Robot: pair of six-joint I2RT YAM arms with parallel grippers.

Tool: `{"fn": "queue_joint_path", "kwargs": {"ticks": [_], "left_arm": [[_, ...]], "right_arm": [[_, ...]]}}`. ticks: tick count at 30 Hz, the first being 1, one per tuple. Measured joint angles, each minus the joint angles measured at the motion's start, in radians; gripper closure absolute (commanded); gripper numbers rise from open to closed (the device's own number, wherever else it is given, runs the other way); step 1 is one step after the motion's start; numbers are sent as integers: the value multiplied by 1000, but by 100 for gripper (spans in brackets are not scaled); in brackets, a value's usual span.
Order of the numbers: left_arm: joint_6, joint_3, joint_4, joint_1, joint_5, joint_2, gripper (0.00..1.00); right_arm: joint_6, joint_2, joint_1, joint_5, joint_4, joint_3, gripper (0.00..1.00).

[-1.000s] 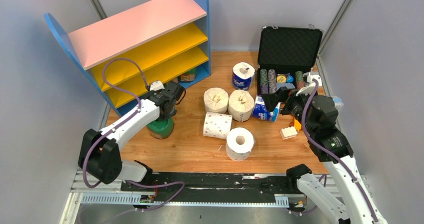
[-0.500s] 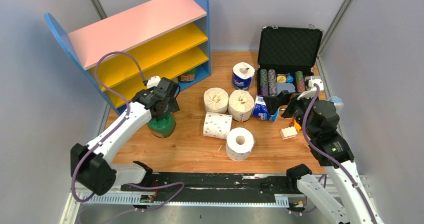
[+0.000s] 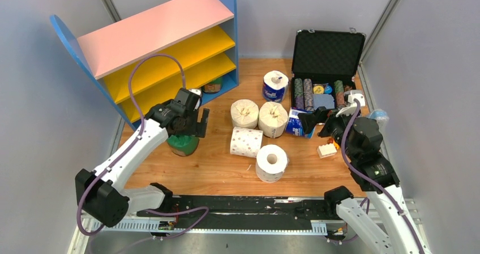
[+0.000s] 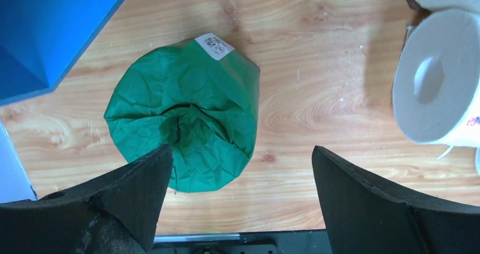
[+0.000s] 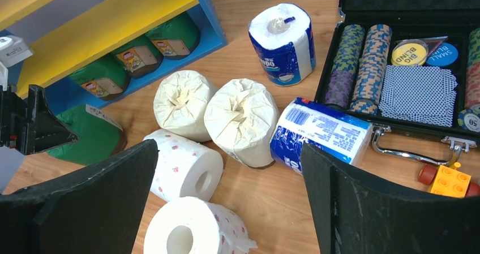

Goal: Place and organize the paper towels onto the shelf
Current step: Pick up the paper towel from the center of the board.

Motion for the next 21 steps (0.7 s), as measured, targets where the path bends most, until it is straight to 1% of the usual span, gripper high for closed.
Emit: {"fn": "queue_joint_path", "kwargs": {"ticks": [2,6,10,12,16,17,18,19,21], "left_arm": [[56,-8,12,0,26,3,2],[117,-17,37,0,48,25,8],[130,-31,54,-1,40,98,13],[124,-37,56,-1,27,136,17],[87,-52,67,-1,-11,187,32],[69,-57,71,-1,-26,195,38],[53,-59,73,-1,-40,200,42],[35,-61,75,-1,-58,203,49],[-6,-61,79,-1,-89,204,56]], "right_arm": [[-3,0,0,-5,1,-5,0],[-9,-2,0,-9,2,-10,0],[-14,-7,0,-15,3,-11,0],[-16,-7,0,-18,3,-11,0],[-19,-9,0,-19,4,-12,0],[-20,-12,0,-19,4,-13,0],[-20,-14,0,-19,4,-13,0],[-20,-17,0,-19,5,-13,0],[-20,-20,0,-19,5,-13,0]]}}
